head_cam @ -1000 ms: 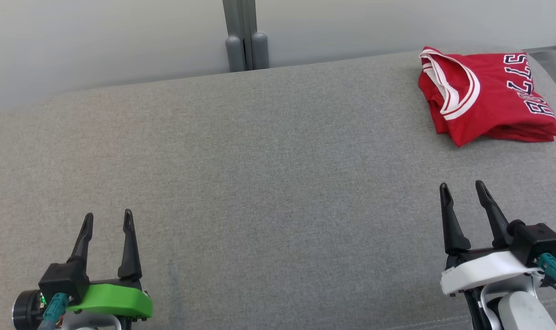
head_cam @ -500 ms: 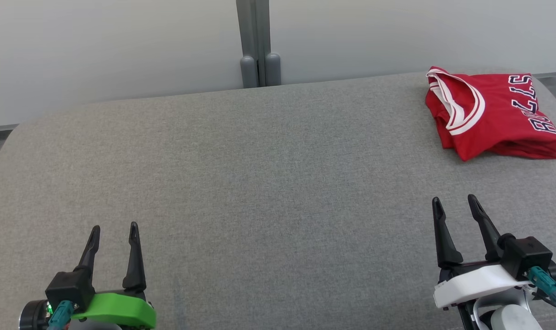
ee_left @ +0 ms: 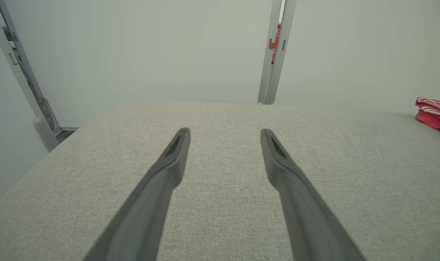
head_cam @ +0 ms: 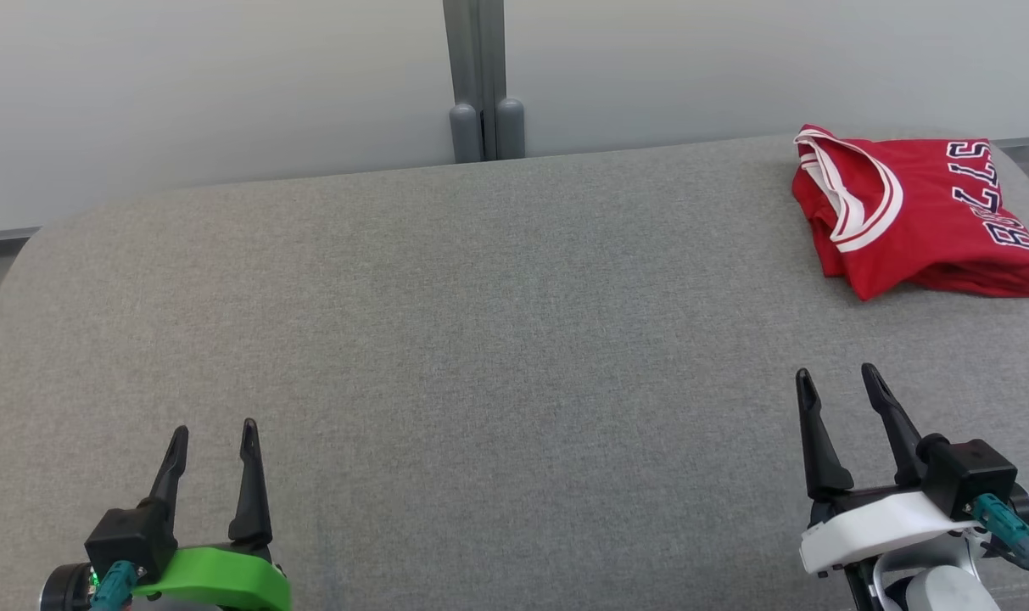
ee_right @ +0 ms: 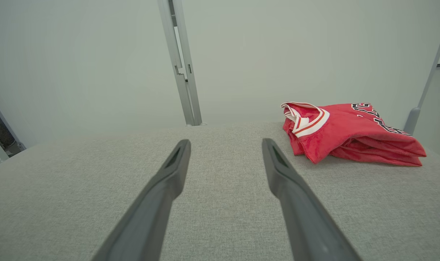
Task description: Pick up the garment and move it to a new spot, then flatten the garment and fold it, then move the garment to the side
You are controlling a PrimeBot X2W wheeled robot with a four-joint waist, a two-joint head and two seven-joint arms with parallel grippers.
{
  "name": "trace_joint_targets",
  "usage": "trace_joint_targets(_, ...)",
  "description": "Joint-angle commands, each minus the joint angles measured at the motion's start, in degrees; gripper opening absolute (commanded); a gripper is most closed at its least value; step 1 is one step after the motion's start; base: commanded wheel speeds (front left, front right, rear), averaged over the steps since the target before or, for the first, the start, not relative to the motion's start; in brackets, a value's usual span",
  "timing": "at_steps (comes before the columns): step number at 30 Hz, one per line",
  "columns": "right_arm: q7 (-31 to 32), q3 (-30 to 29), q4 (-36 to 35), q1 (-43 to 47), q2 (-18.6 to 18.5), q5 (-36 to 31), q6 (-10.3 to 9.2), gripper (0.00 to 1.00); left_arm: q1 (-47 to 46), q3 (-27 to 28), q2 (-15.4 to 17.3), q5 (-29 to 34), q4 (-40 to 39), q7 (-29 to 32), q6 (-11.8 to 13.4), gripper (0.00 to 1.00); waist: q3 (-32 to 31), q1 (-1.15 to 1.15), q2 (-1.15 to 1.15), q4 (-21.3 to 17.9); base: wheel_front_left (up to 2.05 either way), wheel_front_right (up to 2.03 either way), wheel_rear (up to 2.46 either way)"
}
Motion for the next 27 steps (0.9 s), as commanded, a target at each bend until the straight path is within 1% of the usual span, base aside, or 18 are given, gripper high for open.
trace_joint_targets(1,-0.06,0.06,0.16,0.33,-0.25,-0.32,-0.06,1.0,0.56,0.13,0.21,-0.36,-0.08,0.03,0.25,1.0,0.06,0.0,0.0,0.02,0.0,0.0,0.0)
trace_joint_targets(2,0.01,0.02,0.28,0.03,0.04,0.07,0.01,0.0,-0.03,0.01,-0.04,-0.11,0.25,0.03,-0.02,0.0,0.04,0.0,0.0,0.02,0.0,0.0,0.0)
trace_joint_targets(6,0.09,0.2,2.33,0.99,0.55,0.16,0.01,0.0,0.67,-0.25,-0.54,-0.09,2.47,0.03,-0.01,0.0,0.04,0.0,0.0,0.02,0.0,0.0,0.0)
trace_joint_targets(15,2.48,-0.58,2.72,0.14,0.6,10.3,0.01,0.0,-0.41,0.67,-0.61,-10.0,2.34,3.0,-0.22,0.0,0.04,0.0,0.0,0.01,0.0,0.0,0.0)
trace_joint_targets(27,5.34,-1.59,3.26,-0.97,0.71,22.07,0.0,0.0,-1.15,1.08,-0.7,-21.8,1.53,5.85,-0.48,0.0,0.05,0.0,0.0,-0.02,0.0,0.0,0.0)
